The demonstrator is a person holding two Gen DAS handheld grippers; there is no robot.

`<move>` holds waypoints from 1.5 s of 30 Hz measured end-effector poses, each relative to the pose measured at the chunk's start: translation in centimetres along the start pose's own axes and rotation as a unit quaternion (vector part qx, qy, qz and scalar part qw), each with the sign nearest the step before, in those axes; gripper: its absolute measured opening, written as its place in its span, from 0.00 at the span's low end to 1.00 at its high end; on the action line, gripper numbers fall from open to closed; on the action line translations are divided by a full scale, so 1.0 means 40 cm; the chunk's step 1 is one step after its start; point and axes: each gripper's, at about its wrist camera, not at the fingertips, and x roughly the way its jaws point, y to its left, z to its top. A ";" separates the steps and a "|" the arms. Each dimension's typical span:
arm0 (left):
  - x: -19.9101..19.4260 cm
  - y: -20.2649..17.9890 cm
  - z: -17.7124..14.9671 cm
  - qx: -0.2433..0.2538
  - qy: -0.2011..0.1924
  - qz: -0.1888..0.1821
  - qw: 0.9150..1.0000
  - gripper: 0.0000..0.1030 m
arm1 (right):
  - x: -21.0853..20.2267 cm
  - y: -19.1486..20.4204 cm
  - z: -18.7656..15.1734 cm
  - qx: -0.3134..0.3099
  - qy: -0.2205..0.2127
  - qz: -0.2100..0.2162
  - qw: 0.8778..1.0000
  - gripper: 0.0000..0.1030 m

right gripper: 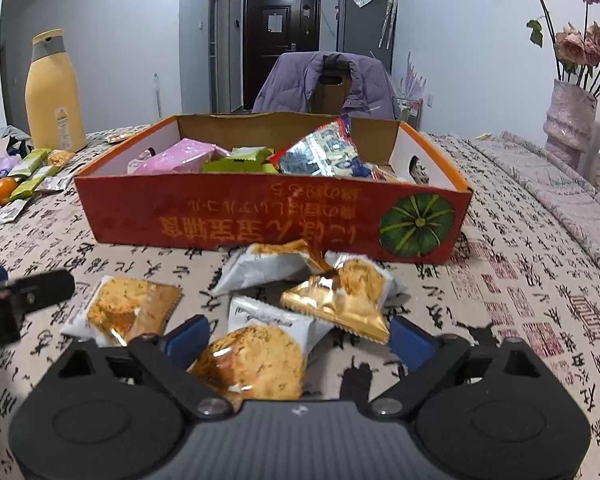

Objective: Organize snacks
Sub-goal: 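Move both tools back toward the remaining snack packets, then grasp a tan cracker packet with the right tool while the left tool grasps another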

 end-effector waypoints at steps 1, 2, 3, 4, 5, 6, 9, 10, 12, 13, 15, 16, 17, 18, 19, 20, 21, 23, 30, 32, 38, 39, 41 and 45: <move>0.001 0.000 0.000 0.000 0.001 -0.001 1.000 1.00 | -0.001 -0.003 -0.006 0.000 0.004 0.002 1.000 0.84; 0.001 0.000 -0.001 0.000 0.001 -0.001 1.000 1.00 | -0.002 -0.008 -0.014 0.000 0.008 0.006 1.000 0.80; 0.001 0.000 -0.001 0.000 0.001 -0.001 1.000 1.00 | -0.004 -0.012 -0.023 0.001 0.010 0.011 1.000 0.79; 0.001 -0.001 -0.001 0.000 0.002 -0.001 1.000 1.00 | -0.008 -0.017 -0.029 0.003 0.006 0.014 1.000 0.77; 0.001 0.000 -0.001 0.001 0.002 -0.001 1.000 1.00 | -0.013 -0.020 -0.033 0.003 0.003 0.017 1.000 0.76; 0.002 -0.001 -0.002 0.001 0.002 0.000 1.000 1.00 | -0.017 -0.023 -0.036 0.002 0.002 0.019 1.000 0.75; 0.003 -0.001 -0.003 0.001 0.004 0.001 1.000 1.00 | -0.028 -0.027 -0.039 -0.004 -0.003 0.031 1.000 0.60; 0.003 -0.002 -0.004 0.002 0.004 0.002 1.000 1.00 | -0.031 -0.026 -0.039 -0.005 -0.005 0.033 0.999 0.53; 0.004 -0.003 -0.004 0.002 0.005 0.003 1.000 1.00 | -0.034 -0.027 -0.041 -0.006 -0.007 0.036 0.999 0.51; 0.005 -0.005 -0.004 0.003 0.006 0.005 1.000 1.00 | -0.037 -0.026 -0.042 -0.007 -0.009 0.036 0.999 0.50; 0.006 -0.007 -0.003 0.005 0.008 0.007 1.000 1.00 | -0.044 -0.026 -0.046 -0.008 -0.012 0.040 0.999 0.50; 0.006 -0.008 -0.002 0.006 0.009 0.007 1.000 1.00 | -0.049 -0.027 -0.048 -0.008 -0.016 0.043 0.999 0.50; 0.007 -0.008 0.000 0.006 0.011 0.009 1.000 1.00 | -0.056 -0.030 -0.049 -0.008 -0.022 0.045 0.999 0.50; 0.009 -0.009 0.001 0.007 0.014 0.010 1.000 1.00 | -0.064 -0.032 -0.049 -0.008 -0.028 0.047 0.998 0.49; 0.010 -0.009 0.003 0.008 0.016 0.010 1.000 1.00 | -0.072 -0.035 -0.049 -0.008 -0.034 0.048 0.998 0.49; 0.011 -0.010 0.004 0.008 0.019 0.011 1.000 1.00 | -0.082 -0.040 -0.048 -0.006 -0.041 0.048 0.998 0.49; 0.012 -0.011 0.005 0.008 0.021 0.011 1.000 1.00 | -0.089 -0.045 -0.046 -0.004 -0.046 0.048 0.998 0.49; 0.013 -0.017 0.008 0.010 0.024 0.010 1.000 1.00 | -0.104 -0.059 -0.043 0.002 -0.058 0.048 0.997 0.49; 0.027 -0.065 0.018 0.024 0.042 0.006 0.999 1.00 | -0.130 -0.120 -0.039 0.031 -0.085 0.034 0.995 0.49; 0.036 -0.085 0.018 0.031 0.050 0.006 0.998 1.00 | -0.129 -0.136 -0.040 0.040 -0.087 0.031 0.995 0.49; 0.074 -0.131 0.013 0.040 0.079 0.016 0.996 1.00 | -0.124 -0.182 -0.047 0.057 -0.092 0.023 0.994 0.49; 0.080 -0.136 0.011 0.041 0.083 0.019 0.996 1.00 | -0.122 -0.188 -0.048 0.059 -0.092 0.022 0.994 0.49; 0.091 -0.147 0.009 0.044 0.090 0.025 0.995 1.00 | -0.119 -0.199 -0.051 0.064 -0.092 0.022 0.994 0.49; 0.108 -0.158 0.005 0.047 0.100 0.034 0.993 1.00 | -0.111 -0.214 -0.055 0.071 -0.091 0.024 0.993 0.49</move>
